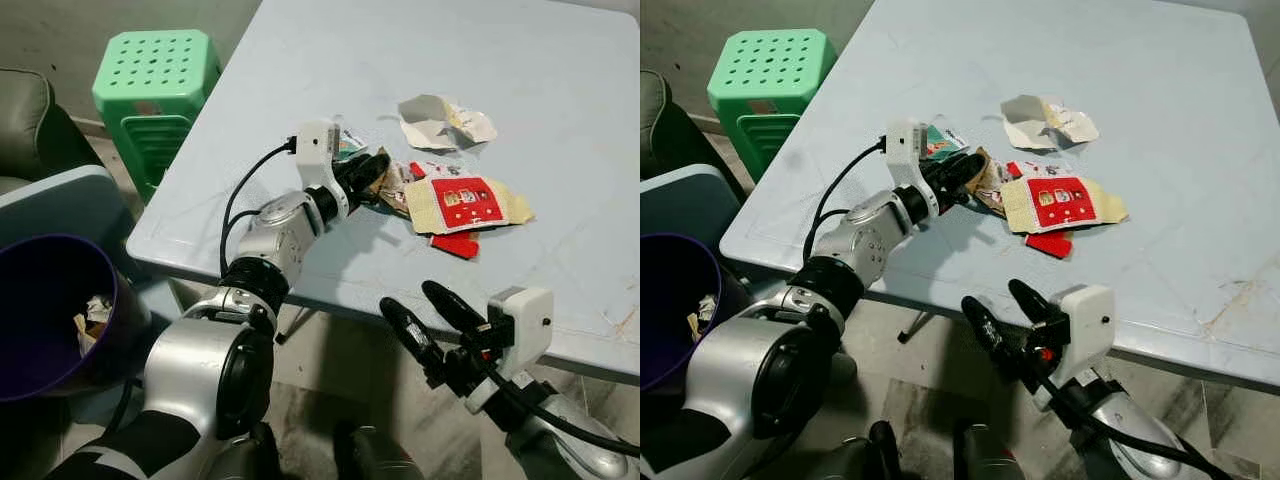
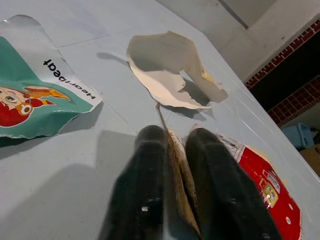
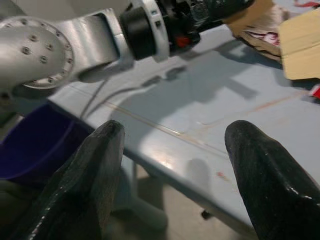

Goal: Picking trash to rubbish bin

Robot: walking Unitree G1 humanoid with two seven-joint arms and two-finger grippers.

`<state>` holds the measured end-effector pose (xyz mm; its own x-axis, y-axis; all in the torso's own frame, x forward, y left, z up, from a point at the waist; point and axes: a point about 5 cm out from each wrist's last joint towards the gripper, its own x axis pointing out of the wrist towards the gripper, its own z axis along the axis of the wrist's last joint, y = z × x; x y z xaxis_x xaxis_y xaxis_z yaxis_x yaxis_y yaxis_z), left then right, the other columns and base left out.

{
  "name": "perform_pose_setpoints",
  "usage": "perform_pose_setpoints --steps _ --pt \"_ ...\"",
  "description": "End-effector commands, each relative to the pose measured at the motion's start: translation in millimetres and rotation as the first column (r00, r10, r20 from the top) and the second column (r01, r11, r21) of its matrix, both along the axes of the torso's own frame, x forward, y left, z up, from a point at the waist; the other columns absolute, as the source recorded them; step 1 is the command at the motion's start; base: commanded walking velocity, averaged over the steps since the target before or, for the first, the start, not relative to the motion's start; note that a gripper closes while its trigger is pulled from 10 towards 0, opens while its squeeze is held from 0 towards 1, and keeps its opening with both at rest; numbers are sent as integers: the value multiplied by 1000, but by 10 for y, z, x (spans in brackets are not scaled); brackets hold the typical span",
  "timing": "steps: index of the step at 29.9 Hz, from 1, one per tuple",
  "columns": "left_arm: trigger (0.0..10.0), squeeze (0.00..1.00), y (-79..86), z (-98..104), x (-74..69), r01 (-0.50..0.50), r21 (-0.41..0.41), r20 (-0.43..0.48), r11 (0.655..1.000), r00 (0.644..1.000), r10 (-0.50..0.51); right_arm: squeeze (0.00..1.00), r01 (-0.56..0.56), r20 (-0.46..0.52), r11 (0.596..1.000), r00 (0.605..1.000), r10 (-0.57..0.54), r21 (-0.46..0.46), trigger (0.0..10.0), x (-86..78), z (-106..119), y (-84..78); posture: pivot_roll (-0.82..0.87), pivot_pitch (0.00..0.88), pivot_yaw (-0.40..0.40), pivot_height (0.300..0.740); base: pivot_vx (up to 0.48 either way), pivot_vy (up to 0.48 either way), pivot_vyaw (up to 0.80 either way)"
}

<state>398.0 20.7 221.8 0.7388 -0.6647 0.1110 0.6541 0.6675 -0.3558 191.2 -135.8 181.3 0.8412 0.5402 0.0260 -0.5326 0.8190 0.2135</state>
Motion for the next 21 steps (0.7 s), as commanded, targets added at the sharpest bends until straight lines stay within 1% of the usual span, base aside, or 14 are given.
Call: perform_pose_setpoints --steps 1,3,7,10,13,16,20,21 --pt "0 0 -36 -38 -24 18 19 1 1000 1000 -18 0 -30 3 999 1000 30 15 10000 -58 28 33 -344 308 -26 740 0 0 0" --pt "0 0 -35 -38 -24 14 20 4 1000 1000 -14 0 -39 12 999 999 39 37 10000 -57 56 52 -342 308 -29 740 0 0 0" --pt "0 0 -14 -18 -14 3 18 12 1000 1000 -4 0 -48 25 998 999 47 49 10000 -55 85 69 -342 308 -30 740 0 0 0" --pt "0 0 16 30 3 -14 4 33 1000 999 14 0 -52 38 996 998 50 74 10000 -53 121 69 -338 305 -32 740 0 0 0" --pt "0 0 86 146 35 -42 -33 74 999 996 44 0 -50 54 992 998 44 115 10000 -37 168 61 -334 299 -34 740 0 0 0" --pt "0 0 121 206 51 -54 -37 94 998 994 57 0 -49 62 991 997 41 127 10000 -27 185 55 -328 294 -35 740 0 0 0" --pt "0 0 198 337 82 -88 -66 134 994 986 97 0 -52 73 989 996 42 141 10000 -8 210 54 -323 288 -37 740 0 0 0" --pt "0 0 227 397 93 -97 -87 147 991 983 109 0 -52 76 988 996 41 148 10000 3 216 50 -318 287 -39 740 0 0 0"
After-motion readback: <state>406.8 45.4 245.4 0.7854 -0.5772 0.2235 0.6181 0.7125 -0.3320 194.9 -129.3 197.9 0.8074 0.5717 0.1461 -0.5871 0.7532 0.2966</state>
